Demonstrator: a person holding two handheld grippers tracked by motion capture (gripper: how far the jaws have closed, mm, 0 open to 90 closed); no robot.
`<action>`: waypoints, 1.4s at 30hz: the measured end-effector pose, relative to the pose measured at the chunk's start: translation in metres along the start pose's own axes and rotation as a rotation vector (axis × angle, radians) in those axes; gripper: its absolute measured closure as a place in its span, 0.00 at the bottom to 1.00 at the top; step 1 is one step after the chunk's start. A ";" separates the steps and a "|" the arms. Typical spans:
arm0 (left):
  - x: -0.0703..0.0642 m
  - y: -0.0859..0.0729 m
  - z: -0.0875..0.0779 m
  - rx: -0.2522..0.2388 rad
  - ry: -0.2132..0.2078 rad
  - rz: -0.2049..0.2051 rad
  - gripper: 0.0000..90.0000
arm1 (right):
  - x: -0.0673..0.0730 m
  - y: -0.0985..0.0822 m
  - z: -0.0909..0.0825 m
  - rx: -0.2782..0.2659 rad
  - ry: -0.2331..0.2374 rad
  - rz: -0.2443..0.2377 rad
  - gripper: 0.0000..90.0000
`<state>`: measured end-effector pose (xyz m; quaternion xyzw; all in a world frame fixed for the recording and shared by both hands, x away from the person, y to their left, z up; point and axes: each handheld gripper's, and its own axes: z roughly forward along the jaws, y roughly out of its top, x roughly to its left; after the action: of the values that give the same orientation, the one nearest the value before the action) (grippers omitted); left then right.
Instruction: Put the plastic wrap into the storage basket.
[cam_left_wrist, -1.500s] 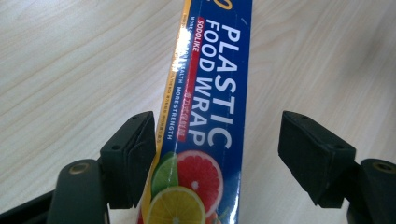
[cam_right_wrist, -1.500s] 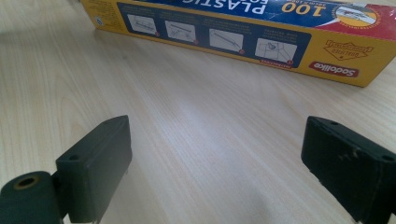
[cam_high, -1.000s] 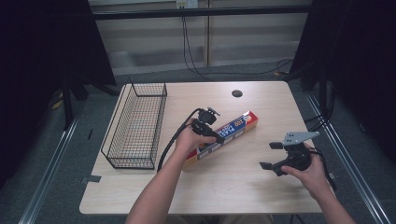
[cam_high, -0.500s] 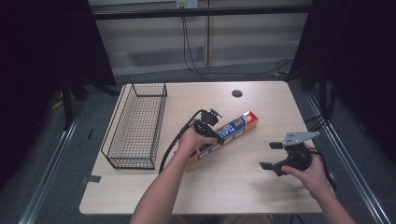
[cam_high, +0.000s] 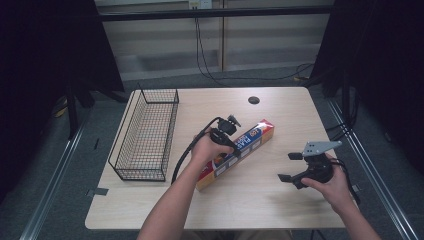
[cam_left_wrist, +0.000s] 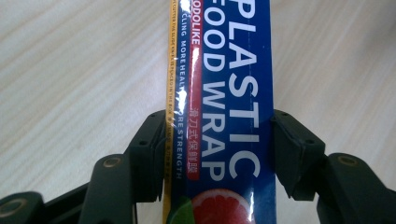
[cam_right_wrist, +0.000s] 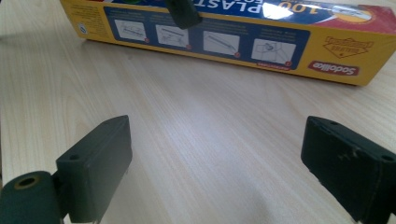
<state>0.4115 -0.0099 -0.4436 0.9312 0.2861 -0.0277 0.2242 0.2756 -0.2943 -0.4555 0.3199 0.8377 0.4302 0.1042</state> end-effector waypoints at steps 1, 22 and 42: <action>0.000 0.000 0.000 0.000 0.000 0.000 0.48 | 0.000 0.000 0.000 -0.002 0.001 0.001 0.10; 0.007 -0.011 -0.051 0.039 0.002 -0.092 0.49 | 0.001 0.001 0.000 -0.005 0.001 0.000 0.09; 0.014 -0.020 -0.083 0.034 0.043 -0.170 0.48 | 0.002 0.001 0.003 0.012 0.032 -0.002 0.02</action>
<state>0.4062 0.0482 -0.3792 0.9077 0.3682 -0.0314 0.1990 0.2762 -0.2908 -0.4563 0.3127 0.8422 0.4301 0.0896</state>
